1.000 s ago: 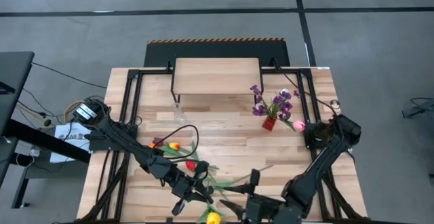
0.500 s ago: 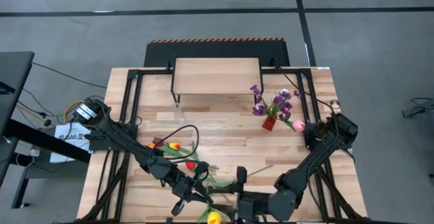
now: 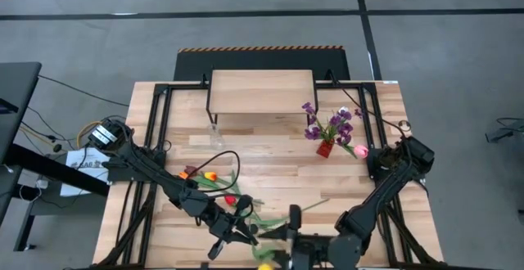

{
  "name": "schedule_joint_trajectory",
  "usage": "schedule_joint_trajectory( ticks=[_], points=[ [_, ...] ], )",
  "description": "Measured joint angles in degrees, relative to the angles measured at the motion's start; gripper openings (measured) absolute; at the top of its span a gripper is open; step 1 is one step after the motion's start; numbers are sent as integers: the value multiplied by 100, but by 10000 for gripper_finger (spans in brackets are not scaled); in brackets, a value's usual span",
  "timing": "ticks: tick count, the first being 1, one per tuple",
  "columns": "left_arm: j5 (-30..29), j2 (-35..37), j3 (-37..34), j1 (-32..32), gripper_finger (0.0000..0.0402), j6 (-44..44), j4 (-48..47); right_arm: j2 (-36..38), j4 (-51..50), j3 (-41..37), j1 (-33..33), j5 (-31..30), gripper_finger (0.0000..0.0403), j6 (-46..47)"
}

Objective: Pick and place flowers into a vace then onto a shelf
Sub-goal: Put the right yellow flower into the red vase

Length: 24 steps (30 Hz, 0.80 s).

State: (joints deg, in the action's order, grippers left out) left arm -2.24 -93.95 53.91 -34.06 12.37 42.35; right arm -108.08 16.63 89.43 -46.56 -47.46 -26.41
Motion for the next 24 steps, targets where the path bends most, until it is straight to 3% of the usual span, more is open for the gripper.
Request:
schedule_joint_trajectory(
  ticks=[3, 6, 16, 24],
  points=[
    [-15, 0, 1, 4, 0, -16, 72, 23, -434, 0, -47, -682, 172, 72],
    [-15, 0, 2, 7, 0, -16, 44, 8, -487, 0, -124, -794, 178, 65],
    [-13, 0, 2, 4, 0, -12, 67, 10, -29, 0, -75, 866, 179, 46],
    [-11, 2, 2, 33, 0, -12, 64, 11, 364, 0, 256, 1224, 167, 91]
  ],
)
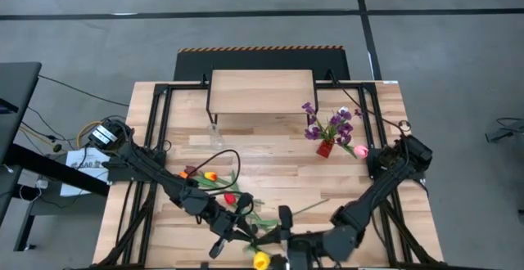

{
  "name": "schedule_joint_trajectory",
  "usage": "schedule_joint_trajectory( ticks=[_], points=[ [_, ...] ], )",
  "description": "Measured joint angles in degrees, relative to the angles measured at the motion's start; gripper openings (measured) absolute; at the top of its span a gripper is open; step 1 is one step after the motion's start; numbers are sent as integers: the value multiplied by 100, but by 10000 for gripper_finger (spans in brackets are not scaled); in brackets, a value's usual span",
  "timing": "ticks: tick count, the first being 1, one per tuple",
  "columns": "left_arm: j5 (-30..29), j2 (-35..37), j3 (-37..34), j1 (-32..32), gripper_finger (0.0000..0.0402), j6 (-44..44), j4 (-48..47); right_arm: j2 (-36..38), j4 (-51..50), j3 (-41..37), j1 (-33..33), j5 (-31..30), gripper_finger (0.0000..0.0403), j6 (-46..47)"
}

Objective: Pick and place flowers into a vace then onto a shelf
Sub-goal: Put the right yellow flower into the red vase

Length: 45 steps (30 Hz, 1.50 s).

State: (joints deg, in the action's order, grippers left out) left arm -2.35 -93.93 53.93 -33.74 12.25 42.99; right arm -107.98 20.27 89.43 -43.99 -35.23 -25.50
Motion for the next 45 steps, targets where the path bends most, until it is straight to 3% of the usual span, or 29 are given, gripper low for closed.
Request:
schedule_joint_trajectory(
  ticks=[4, 24, 28, 32, 38, 45],
  points=[
    [-2, 0, 0, 1, 0, 0, -24, -1, 7, 0, 165, 366, 163, 103],
    [0, 0, 0, 2, 0, 0, -104, -1, 86, 0, 51, 331, 131, 104],
    [0, 0, 0, 1, 0, 0, -104, -1, 168, 0, 52, 109, 98, 98],
    [-1, 2, 0, 2, 0, -2, -99, -1, 164, 0, 51, 79, 18, 2],
    [-12, 4, 0, 4, 1, -116, -106, -1, 167, 0, 35, -167, 4, 16],
    [-995, 395, 0, 0, 57, -176, -920, -1, -15, 192, -122, -780, 2, -425]
  ],
)
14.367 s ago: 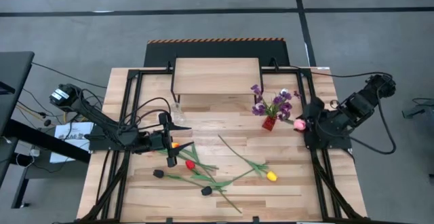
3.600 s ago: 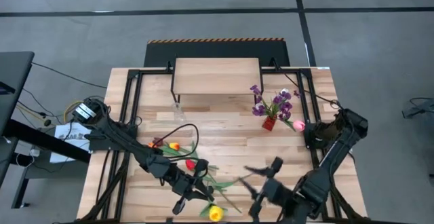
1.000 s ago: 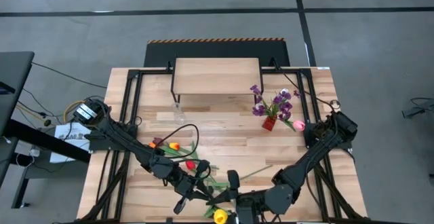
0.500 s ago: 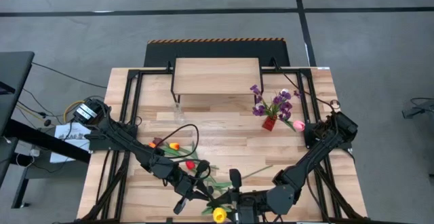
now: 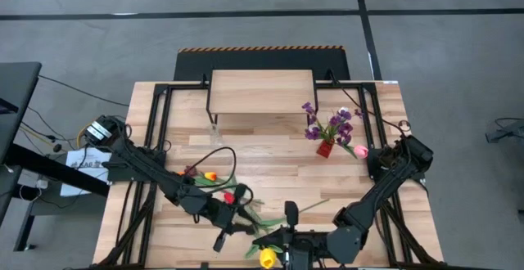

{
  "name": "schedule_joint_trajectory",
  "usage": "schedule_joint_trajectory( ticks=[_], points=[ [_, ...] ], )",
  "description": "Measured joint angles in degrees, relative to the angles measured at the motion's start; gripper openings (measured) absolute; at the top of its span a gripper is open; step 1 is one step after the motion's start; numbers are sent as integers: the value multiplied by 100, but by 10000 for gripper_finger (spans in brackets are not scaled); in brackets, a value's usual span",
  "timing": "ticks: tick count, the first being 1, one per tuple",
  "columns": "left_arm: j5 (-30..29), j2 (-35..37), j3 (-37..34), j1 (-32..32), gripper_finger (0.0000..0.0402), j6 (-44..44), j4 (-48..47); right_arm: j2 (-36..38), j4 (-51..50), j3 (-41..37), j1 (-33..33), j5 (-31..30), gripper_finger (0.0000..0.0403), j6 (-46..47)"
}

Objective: Pick and place flowers into a vace then onto a shelf
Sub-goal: Put the right yellow flower into the red vase

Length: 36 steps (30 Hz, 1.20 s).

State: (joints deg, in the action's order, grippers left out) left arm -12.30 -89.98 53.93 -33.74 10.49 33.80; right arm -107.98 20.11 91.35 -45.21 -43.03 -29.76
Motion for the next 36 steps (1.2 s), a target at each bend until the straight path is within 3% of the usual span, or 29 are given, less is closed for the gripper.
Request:
schedule_joint_trajectory(
  ticks=[5, 10, 17, 24, 29, 36],
  points=[
    [-369, 409, 0, -20, 128, -34, -705, 2, -506, 277, -161, -521, 1, -171],
    [-399, 992, 0, -51, 177, 78, -1490, 204, -1069, 434, -299, -1488, 1, -91],
    [-402, 1961, 0, -72, 192, 67, -2737, 1130, -2137, 459, -484, -3141, 1, 671],
    [-447, 2607, 0, -147, 192, -19, -3279, 2174, -2783, 459, -719, -4186, 0, 1385],
    [-499, 2783, -147, -208, 192, -32, -3118, 2747, -3820, 463, -769, -4347, 0, 2810],
    [-504, 3102, -840, -210, 192, -450, -2004, 3110, -7124, 463, -777, -4561, 0, 6441]
  ],
)
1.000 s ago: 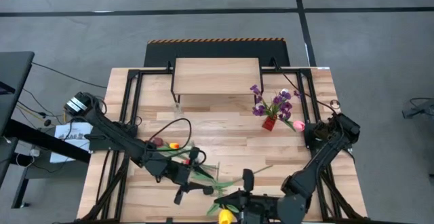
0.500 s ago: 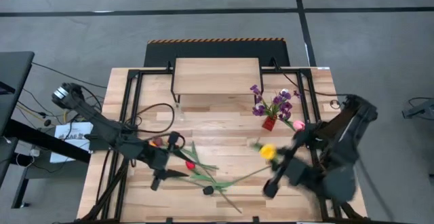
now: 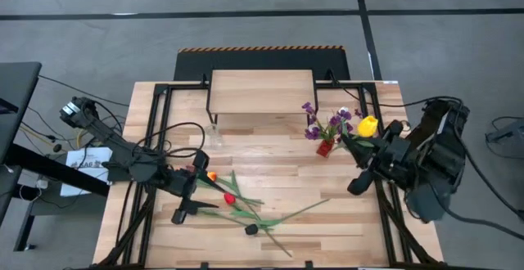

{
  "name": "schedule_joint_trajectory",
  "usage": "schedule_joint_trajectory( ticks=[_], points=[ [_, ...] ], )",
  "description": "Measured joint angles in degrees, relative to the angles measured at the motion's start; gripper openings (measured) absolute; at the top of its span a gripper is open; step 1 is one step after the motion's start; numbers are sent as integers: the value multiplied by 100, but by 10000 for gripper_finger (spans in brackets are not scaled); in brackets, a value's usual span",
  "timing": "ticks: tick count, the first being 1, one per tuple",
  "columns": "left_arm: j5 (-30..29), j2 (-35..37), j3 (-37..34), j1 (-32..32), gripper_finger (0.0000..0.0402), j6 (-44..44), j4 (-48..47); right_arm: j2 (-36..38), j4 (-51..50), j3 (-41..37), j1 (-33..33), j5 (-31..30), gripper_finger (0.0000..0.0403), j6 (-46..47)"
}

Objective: Pick and place flowers into a vace then onto a shelf
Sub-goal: Put the right yellow flower into the red vase

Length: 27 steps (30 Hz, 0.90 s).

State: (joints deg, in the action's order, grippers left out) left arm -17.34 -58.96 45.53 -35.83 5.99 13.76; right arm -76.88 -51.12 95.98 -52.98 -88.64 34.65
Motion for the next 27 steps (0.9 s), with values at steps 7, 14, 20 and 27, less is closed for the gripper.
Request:
schedule_joint_trajectory(
  ticks=[7, 14, 20, 27],
  points=[
    [0, 398, -610, 0, 192, -87, 451, 0, -1323, -342, -145, -107, 0, 1706],
    [-1, 507, -1197, 0, 192, -109, 1208, 31, -2105, -874, -24, -114, 0, 2870],
    [8, 504, -1428, -13, 192, -136, 1457, 123, -2364, -1303, 386, -53, 0, 3546],
    [15, 501, -1591, -17, 192, -255, 1697, 556, -2356, -1779, 633, 146, 0, 3827]
  ],
)
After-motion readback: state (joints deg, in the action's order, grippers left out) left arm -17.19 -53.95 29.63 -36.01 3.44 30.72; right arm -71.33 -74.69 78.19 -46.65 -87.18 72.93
